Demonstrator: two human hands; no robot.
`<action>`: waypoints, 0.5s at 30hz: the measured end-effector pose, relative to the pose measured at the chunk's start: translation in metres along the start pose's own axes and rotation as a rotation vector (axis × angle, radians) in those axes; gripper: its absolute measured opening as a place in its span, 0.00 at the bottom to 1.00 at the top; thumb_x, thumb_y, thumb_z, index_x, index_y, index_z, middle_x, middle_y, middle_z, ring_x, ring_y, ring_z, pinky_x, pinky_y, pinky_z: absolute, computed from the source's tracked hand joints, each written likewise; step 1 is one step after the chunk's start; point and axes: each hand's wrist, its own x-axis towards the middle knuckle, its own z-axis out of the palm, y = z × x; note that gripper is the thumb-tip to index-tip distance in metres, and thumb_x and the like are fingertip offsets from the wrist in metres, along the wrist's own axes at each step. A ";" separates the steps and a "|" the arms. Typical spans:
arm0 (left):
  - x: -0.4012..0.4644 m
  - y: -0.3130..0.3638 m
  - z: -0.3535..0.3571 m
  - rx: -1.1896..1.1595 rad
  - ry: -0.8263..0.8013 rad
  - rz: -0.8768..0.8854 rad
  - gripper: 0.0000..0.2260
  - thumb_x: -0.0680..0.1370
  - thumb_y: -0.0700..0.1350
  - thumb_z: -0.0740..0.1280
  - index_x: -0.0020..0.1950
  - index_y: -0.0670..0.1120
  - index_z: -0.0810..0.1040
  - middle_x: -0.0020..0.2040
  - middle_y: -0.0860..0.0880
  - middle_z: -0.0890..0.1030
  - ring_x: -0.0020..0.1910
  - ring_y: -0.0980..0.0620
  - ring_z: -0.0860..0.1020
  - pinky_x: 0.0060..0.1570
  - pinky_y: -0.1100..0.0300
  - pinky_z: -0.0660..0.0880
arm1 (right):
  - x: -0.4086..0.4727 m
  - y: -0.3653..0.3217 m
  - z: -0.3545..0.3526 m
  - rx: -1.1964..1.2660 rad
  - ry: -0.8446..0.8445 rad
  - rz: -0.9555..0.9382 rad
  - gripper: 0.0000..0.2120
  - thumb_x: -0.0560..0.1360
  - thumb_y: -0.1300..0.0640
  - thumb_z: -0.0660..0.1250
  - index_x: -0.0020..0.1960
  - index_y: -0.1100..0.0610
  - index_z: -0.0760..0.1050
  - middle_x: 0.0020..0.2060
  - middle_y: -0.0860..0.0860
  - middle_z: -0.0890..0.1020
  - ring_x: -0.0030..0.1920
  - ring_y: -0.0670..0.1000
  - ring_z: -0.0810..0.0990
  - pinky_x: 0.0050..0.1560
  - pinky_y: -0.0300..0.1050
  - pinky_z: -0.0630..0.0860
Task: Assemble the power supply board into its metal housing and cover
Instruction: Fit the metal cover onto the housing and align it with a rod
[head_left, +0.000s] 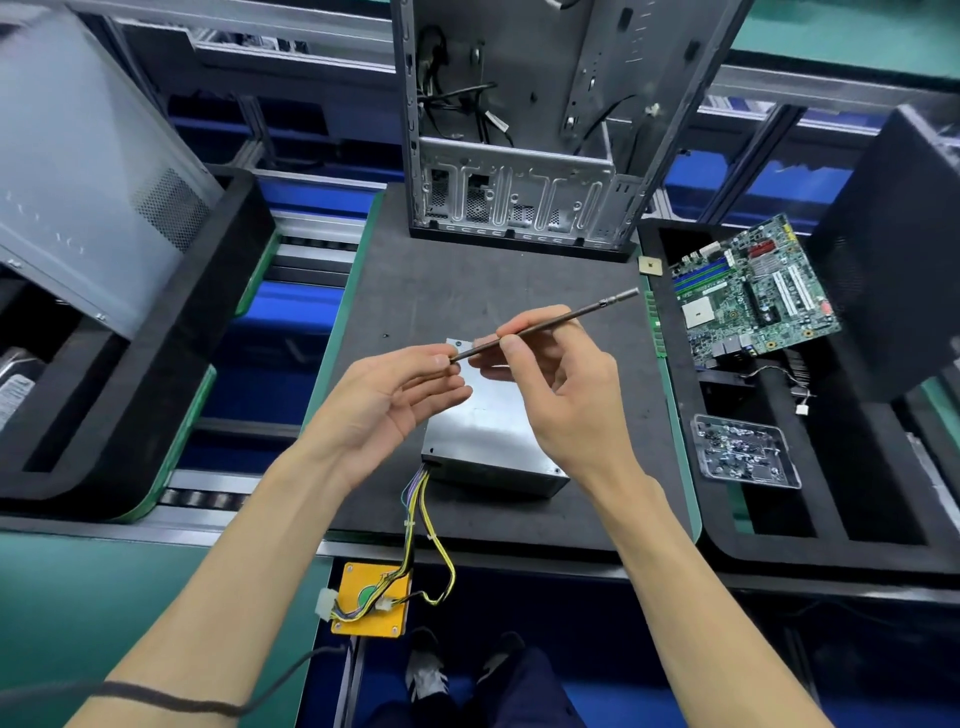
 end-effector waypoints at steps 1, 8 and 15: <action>0.000 -0.001 -0.001 0.006 0.000 0.005 0.05 0.70 0.38 0.73 0.44 0.40 0.88 0.41 0.42 0.85 0.42 0.46 0.85 0.47 0.57 0.82 | -0.001 0.001 0.001 0.020 0.004 0.015 0.06 0.83 0.65 0.64 0.52 0.55 0.75 0.46 0.54 0.87 0.48 0.53 0.88 0.50 0.49 0.85; -0.004 -0.006 -0.021 0.071 0.006 0.009 0.09 0.74 0.41 0.71 0.51 0.42 0.87 0.48 0.39 0.84 0.47 0.43 0.85 0.46 0.56 0.82 | -0.006 0.010 0.004 0.032 0.030 0.070 0.06 0.83 0.63 0.64 0.51 0.53 0.75 0.43 0.54 0.87 0.46 0.54 0.88 0.47 0.50 0.85; -0.019 -0.041 -0.063 0.678 0.219 0.013 0.10 0.74 0.40 0.76 0.54 0.47 0.84 0.48 0.48 0.86 0.48 0.52 0.84 0.51 0.61 0.81 | -0.016 0.026 0.009 -0.149 -0.209 0.117 0.06 0.82 0.58 0.64 0.49 0.47 0.75 0.42 0.50 0.85 0.45 0.53 0.87 0.49 0.56 0.85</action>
